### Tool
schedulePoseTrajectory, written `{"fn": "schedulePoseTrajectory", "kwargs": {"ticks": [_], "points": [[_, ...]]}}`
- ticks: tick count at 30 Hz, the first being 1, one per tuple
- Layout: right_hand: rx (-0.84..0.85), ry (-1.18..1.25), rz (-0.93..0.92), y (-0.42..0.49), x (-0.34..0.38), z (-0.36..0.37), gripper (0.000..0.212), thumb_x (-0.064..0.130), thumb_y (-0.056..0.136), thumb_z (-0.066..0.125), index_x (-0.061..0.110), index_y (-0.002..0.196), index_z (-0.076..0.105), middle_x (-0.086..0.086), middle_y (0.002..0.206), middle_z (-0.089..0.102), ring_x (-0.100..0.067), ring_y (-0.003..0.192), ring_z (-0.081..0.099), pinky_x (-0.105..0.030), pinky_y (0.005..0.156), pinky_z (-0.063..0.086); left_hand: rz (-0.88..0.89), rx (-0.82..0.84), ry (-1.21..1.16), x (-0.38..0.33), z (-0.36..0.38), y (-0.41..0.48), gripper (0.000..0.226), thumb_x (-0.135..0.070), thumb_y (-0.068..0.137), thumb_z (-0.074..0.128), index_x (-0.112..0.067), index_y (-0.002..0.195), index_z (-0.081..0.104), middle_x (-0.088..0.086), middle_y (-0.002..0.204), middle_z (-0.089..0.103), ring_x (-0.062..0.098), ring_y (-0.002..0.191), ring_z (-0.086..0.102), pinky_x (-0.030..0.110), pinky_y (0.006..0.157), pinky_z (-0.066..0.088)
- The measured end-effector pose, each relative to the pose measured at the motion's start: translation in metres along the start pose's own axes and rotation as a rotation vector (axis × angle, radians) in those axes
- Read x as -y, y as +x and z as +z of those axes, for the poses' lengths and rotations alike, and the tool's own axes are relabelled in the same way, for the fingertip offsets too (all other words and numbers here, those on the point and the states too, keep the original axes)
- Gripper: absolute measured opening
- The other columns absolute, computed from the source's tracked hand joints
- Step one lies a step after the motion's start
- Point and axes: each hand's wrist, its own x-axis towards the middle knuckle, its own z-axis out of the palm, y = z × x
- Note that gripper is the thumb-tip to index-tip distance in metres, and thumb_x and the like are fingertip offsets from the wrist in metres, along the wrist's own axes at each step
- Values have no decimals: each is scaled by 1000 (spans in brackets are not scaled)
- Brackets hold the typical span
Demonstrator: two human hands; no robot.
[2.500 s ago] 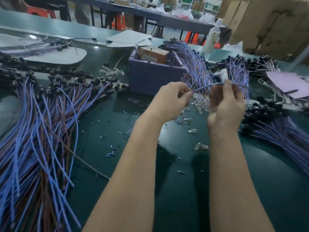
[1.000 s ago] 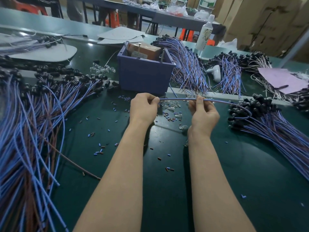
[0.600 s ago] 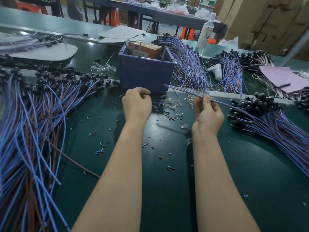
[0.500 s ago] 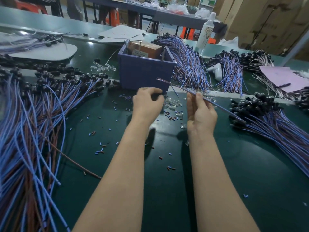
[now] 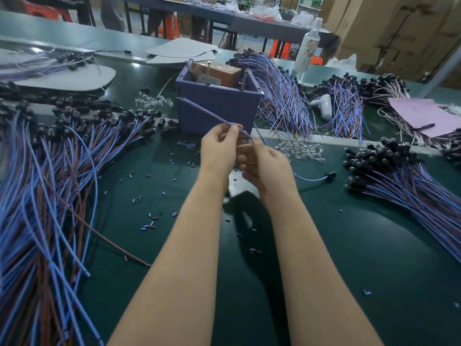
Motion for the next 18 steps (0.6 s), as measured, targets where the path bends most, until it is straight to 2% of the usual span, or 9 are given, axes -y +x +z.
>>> {"fn": "schedulePoseTrajectory", "kwargs": {"ticks": [2,4,5,6,8,10,15,18], "points": [[-114,-240,-304,-3,1,-1,33,25,98,49,9,74,66,4,56,56,-8,51,49,-22,51,42,19,-71,10,3,-4,3,21,-12,98,48,-16,81,60,-1,74,63,7,64,58,20,63,48],[-250,-468,-569,-3,1,-3,24,23,96,51,10,86,69,4,73,62,-12,69,56,-28,69,47,32,-112,20,6,-5,5,19,-12,98,48,-14,85,61,-1,75,62,7,68,57,19,65,45],[-267,-566,-610,-3,0,-4,21,21,96,52,9,95,69,1,86,66,-15,83,59,-30,80,47,38,-116,26,7,-5,5,18,-12,98,48,-13,87,61,-1,75,61,7,68,56,18,65,45],[-242,-650,-592,-2,-2,-5,22,20,96,52,9,104,68,-2,97,67,-18,94,59,-31,88,44,45,-112,31,8,-4,5,17,-12,98,48,-11,89,62,-1,75,61,7,68,57,18,64,44],[-131,-721,-469,2,-7,-9,23,19,96,51,8,110,67,-7,104,69,-21,98,60,-30,90,43,56,-97,38,9,-3,5,16,-12,98,49,-10,92,63,-1,77,63,6,68,58,15,62,45],[-80,-728,-418,3,-10,-9,21,16,96,51,7,103,69,-8,95,70,-23,88,62,-32,82,46,71,-80,44,10,-2,5,14,-12,97,51,-9,93,64,-2,76,64,5,67,59,14,61,46],[-143,-605,-411,5,-11,-9,19,14,95,51,7,97,69,-6,85,68,-20,79,61,-28,74,45,86,77,179,14,1,2,13,-15,94,57,-8,97,67,-2,77,64,3,67,59,12,61,46],[-167,-502,-396,5,-13,-8,13,13,95,53,16,90,65,0,79,67,-16,74,65,-24,72,50,88,160,181,14,1,-1,10,-12,93,57,-12,89,66,-4,76,65,-5,59,60,10,55,46]]}}
